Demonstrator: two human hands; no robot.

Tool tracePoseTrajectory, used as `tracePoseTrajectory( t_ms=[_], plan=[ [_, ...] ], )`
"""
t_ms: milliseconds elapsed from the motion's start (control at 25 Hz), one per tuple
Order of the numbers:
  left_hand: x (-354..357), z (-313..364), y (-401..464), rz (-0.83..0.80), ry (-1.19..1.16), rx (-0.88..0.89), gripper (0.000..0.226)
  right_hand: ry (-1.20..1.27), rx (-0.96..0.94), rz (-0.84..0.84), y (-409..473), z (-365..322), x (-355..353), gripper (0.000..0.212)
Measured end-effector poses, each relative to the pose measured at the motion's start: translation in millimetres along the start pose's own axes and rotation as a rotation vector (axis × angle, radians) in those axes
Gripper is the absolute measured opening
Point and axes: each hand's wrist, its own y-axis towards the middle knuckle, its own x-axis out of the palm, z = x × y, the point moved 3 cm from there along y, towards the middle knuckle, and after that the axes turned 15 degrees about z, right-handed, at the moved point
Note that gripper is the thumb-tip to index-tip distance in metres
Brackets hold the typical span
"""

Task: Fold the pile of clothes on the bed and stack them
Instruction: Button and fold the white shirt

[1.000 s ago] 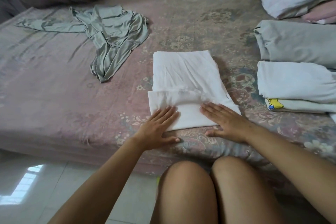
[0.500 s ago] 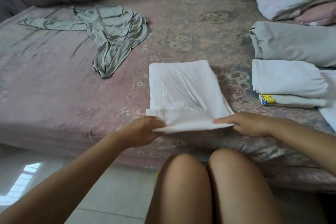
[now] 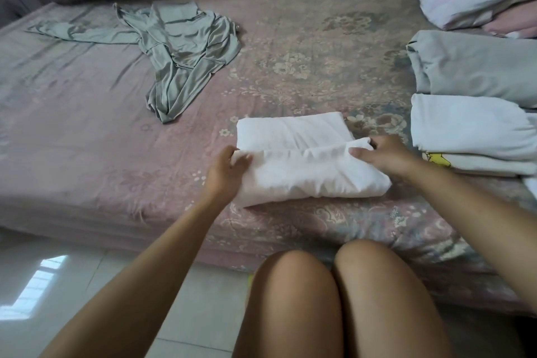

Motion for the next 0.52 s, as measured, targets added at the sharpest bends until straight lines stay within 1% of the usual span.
tracePoseTrajectory(
  t_ms=[80, 120, 200, 280, 360, 400, 480, 520],
  plan=[
    [4.4, 6.9, -2.8, 0.055, 0.054, 0.131, 0.017, 0.000, -0.008, 0.175, -5.3, 5.4, 7.3, 0.032],
    [8.3, 8.1, -5.5, 0.056, 0.125, 0.154, 0.019, -0.024, -0.018, 0.238, -9.1, 4.7, 9.6, 0.036],
    [14.1, 2.8, -12.2, 0.037, 0.288, 0.098, 0.027, -0.149, -0.054, 0.272, -15.7, 3.6, 16.3, 0.035],
    [16.8, -2.5, -14.8, 0.033, 0.352, 0.061, 0.031, -0.258, -0.097, 0.271, -18.5, 5.1, 23.9, 0.032],
    [15.7, -4.4, -12.6, 0.032, 0.299, 0.074, 0.032, -0.263, -0.108, 0.288, -16.9, 5.8, 27.3, 0.032],
    [13.3, -5.7, -9.9, 0.025, 0.217, 0.064, 0.032, -0.199, -0.113, 0.300, -15.3, 6.6, 27.1, 0.032],
    [6.7, -10.9, -4.5, -0.015, 0.036, -0.034, 0.028, -0.012, -0.128, 0.303, -13.2, 6.9, 22.6, 0.029],
    [4.2, -13.7, -3.9, -0.059, -0.023, -0.092, 0.024, 0.036, -0.141, 0.304, -13.7, 6.8, 18.7, 0.029]
  ],
)
